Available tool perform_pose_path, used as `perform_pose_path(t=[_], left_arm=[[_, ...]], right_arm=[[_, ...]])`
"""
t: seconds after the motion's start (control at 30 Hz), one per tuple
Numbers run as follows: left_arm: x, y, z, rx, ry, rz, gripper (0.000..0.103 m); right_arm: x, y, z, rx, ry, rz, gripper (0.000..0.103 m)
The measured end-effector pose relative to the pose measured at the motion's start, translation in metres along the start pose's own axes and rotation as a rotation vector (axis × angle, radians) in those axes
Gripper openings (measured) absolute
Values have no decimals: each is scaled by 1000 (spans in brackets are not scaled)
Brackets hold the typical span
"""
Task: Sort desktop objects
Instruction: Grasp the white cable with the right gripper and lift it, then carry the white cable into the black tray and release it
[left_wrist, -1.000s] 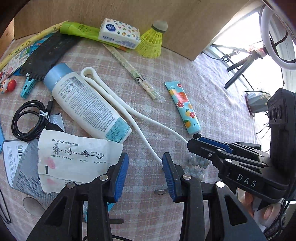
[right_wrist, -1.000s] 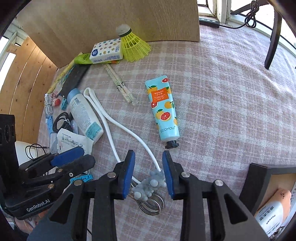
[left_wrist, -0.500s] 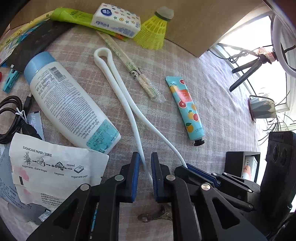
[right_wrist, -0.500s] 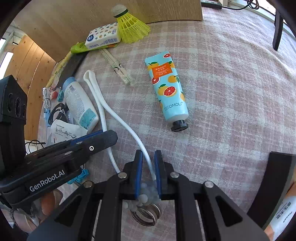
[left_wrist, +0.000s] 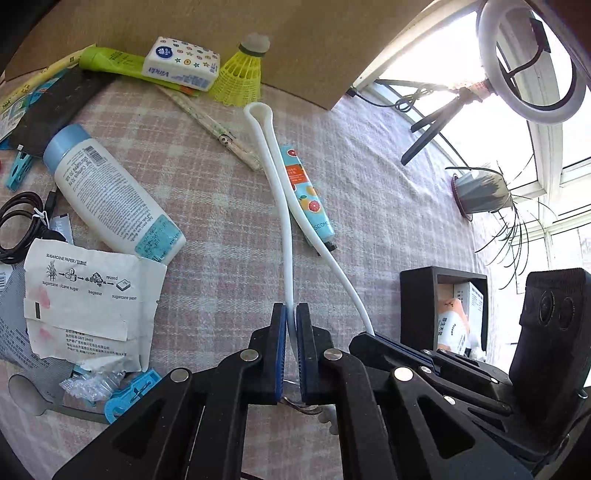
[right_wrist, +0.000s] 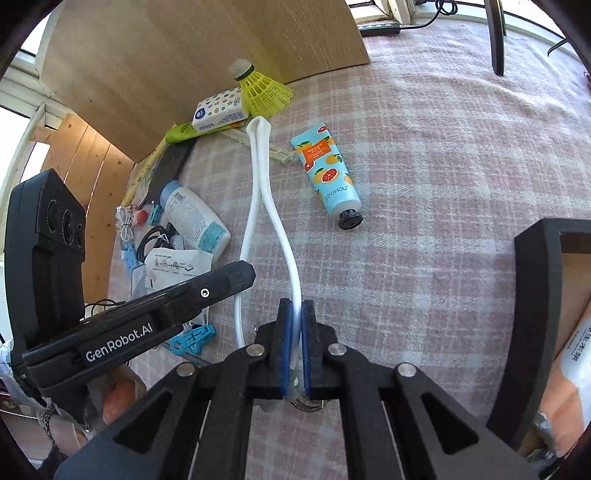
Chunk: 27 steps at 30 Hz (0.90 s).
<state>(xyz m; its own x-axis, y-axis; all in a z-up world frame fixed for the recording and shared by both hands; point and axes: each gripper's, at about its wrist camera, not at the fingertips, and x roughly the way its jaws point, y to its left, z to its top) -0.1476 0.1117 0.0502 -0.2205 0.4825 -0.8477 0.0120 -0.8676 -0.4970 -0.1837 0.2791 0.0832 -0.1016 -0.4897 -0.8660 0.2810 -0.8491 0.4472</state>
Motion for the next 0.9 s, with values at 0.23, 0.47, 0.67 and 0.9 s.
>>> perform_pose_path(t=[0.23,0.47,0.67,0.9], left_arm=[[-3,-52,-22,103,33,-62,5],[12,-127,-53,276,112,-115,6],[27,-176,-86,401,185,-152,6],[33,-209,-113,495,222,-155,7]], right_arm=[[-49,-22,-29,43,-76,-1,5],[-113,-61,-72,118,-152,-46,5],[-152,-96,-109,187,-192,-107,5],[-174,-124,-143,249,-202,-163,5]])
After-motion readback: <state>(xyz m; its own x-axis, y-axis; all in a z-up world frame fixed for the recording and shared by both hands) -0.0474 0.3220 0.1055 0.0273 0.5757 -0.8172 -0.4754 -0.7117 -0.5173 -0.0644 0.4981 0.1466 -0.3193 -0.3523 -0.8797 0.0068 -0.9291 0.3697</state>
